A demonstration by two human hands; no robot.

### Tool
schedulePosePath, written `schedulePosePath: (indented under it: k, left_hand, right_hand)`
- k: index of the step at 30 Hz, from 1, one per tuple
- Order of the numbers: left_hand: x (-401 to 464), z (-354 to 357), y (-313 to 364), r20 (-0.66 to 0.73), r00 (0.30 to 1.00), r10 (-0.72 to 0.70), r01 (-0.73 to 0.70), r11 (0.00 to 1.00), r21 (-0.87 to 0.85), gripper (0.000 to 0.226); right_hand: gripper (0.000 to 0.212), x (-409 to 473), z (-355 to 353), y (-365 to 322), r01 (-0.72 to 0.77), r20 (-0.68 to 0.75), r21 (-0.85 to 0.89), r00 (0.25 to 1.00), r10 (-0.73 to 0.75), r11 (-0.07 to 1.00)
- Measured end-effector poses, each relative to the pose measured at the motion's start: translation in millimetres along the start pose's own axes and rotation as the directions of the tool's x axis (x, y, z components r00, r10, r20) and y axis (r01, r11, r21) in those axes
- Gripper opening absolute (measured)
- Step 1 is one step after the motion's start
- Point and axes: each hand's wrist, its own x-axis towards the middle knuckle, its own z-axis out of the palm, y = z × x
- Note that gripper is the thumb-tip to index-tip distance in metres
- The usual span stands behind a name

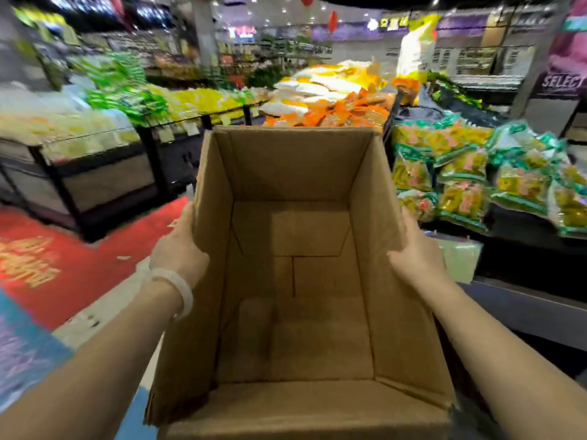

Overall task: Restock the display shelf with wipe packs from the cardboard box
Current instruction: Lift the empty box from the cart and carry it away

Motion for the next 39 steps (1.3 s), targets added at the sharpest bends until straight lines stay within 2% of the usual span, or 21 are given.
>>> schedulePosePath:
  k: [5, 10, 14, 17, 20, 23, 29, 35, 39]
  left_hand:
    - [38, -35, -59, -0.130, 0.983, -0.127, 0.138, 0.988, 0.073, 0.089]
    - [68, -55, -104, -0.282, 0.927, -0.247, 0.291, 0.948, 0.126, 0.088]
    - [87, -68, -131, -0.379, 0.849, -0.368, 0.434, 0.895, 0.102, 0.085]
    - [97, -76, -149, -0.426, 0.781, -0.457, 0.512, 0.859, 0.017, 0.079]
    - [105, -85, -171, -0.471, 0.708, -0.527, 0.606, 0.795, 0.022, 0.090]
    - [115, -96, -193, -0.498, 0.656, -0.568, 0.652, 0.758, -0.007, 0.091]
    - [158, -118, -264, -0.530, 0.588, -0.610, 0.708, 0.706, -0.027, 0.089]
    - [240, -151, -359, -0.555, 0.503, -0.663, 0.780, 0.624, -0.039, 0.091]
    - [313, -185, -418, -0.544, 0.517, -0.661, 0.783, 0.622, -0.011, 0.089]
  right_hand:
    - [0.086, 47, 62, -81, 0.155, 0.098, 0.026, 0.983, -0.157, 0.988]
    - [0.084, 90, 118, -155, 0.283, 0.216, 0.088, 0.931, -0.295, 0.955]
    - [0.085, 124, 155, -218, 0.433, 0.305, 0.126, 0.839, -0.450, 0.893]
    - [0.086, 146, 186, -264, 0.527, 0.355, 0.152, 0.761, -0.544, 0.836]
    - [0.087, 158, 218, -307, 0.556, 0.416, 0.191, 0.700, -0.580, 0.809]
    - [0.087, 164, 255, -346, 0.615, 0.446, 0.214, 0.630, -0.636, 0.759]
    - [0.085, 164, 338, -428, 0.669, 0.475, 0.276, 0.529, -0.703, 0.690]
    - [0.086, 173, 434, -540, 0.674, 0.504, 0.290, 0.496, -0.707, 0.680]
    - [0.086, 187, 490, -625, 0.676, 0.510, 0.283, 0.495, -0.704, 0.680]
